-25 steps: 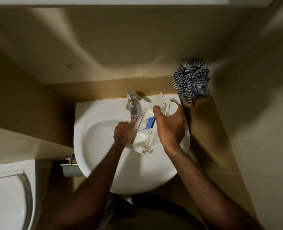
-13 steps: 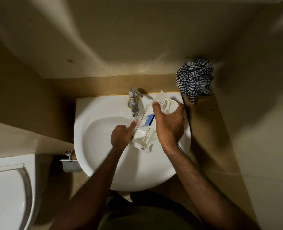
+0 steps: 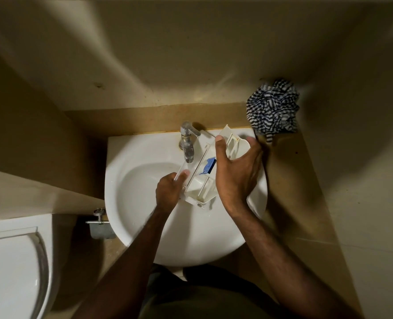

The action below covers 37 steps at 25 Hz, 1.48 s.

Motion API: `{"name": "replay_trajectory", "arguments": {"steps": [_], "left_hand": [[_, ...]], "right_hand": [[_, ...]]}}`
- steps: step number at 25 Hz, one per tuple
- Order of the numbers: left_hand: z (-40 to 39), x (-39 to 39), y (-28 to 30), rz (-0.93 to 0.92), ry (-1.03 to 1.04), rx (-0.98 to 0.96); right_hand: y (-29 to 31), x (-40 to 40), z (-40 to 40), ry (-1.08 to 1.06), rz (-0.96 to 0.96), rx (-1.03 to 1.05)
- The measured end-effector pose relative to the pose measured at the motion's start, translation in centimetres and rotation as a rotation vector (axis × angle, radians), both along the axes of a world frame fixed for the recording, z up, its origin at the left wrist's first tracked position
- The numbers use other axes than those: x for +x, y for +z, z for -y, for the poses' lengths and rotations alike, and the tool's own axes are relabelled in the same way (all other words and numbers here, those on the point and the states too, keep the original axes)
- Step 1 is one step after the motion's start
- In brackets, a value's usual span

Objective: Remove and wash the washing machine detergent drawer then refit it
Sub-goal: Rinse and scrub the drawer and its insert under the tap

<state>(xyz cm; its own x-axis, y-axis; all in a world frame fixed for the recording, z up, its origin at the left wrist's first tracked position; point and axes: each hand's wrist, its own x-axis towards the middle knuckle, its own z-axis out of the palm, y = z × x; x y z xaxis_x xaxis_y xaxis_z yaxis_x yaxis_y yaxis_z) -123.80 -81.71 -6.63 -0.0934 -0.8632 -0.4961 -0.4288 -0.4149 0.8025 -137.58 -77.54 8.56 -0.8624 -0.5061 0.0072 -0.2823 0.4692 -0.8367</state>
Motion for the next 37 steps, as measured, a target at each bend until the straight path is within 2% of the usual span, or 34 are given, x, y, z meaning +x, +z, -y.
{"name": "replay_trajectory", "arguments": {"steps": [2, 5, 8, 10, 13, 15, 17, 19, 21, 25, 29, 34, 37], "left_hand": [[0.5, -0.8, 0.3, 0.081, 0.012, -0.001], [1.1, -1.1, 0.9, 0.158, -0.008, 0.016], [1.4, -0.9, 1.2, 0.179, -0.035, 0.048], [1.8, -0.7, 1.3, 0.175, -0.071, 0.001], [3.0, -0.4, 1.7, 0.132, -0.102, 0.008], [3.5, -0.2, 1.6, 0.101, -0.08, 0.047], [3.4, 0.2, 1.3, -0.059, -0.027, 0.097], [2.8, 0.7, 1.2, -0.227, 0.027, 0.151], [2.3, 0.8, 1.0, -0.297, 0.042, 0.141], [2.1, -0.5, 1.2, -0.228, 0.081, 0.057], [3.1, -1.7, 1.7, -0.097, 0.067, -0.002], [4.5, -1.1, 2.9, -0.267, -0.074, 0.174], [4.4, -1.0, 2.8, -0.256, -0.091, 0.171]], "right_hand": [[0.0, -0.8, -0.5, 0.146, -0.229, -0.017], [-0.4, -3.6, -1.5, 0.526, -0.645, -0.054], [0.1, -6.2, -1.6, 0.758, -0.767, -0.118], [0.5, -6.6, -1.4, 0.973, -0.854, -0.128], [0.7, -6.0, -1.6, 1.189, -0.91, 0.029], [0.3, -6.4, -1.8, 1.186, -1.024, 0.113], [-0.2, -7.1, -2.2, 1.122, -1.147, 0.139], [-0.7, -7.7, -2.6, 1.043, -1.205, 0.118], [-1.1, -8.2, -3.0, 1.006, -1.228, 0.057], [-0.9, -9.1, -3.6, 0.987, -1.098, -0.021], [-0.8, -8.9, -4.0, 0.914, -1.025, 0.047], [-0.3, -9.4, -3.8, 0.902, -1.0, 0.058], [-0.2, -9.4, -3.9, 0.921, -0.993, 0.08]]}}
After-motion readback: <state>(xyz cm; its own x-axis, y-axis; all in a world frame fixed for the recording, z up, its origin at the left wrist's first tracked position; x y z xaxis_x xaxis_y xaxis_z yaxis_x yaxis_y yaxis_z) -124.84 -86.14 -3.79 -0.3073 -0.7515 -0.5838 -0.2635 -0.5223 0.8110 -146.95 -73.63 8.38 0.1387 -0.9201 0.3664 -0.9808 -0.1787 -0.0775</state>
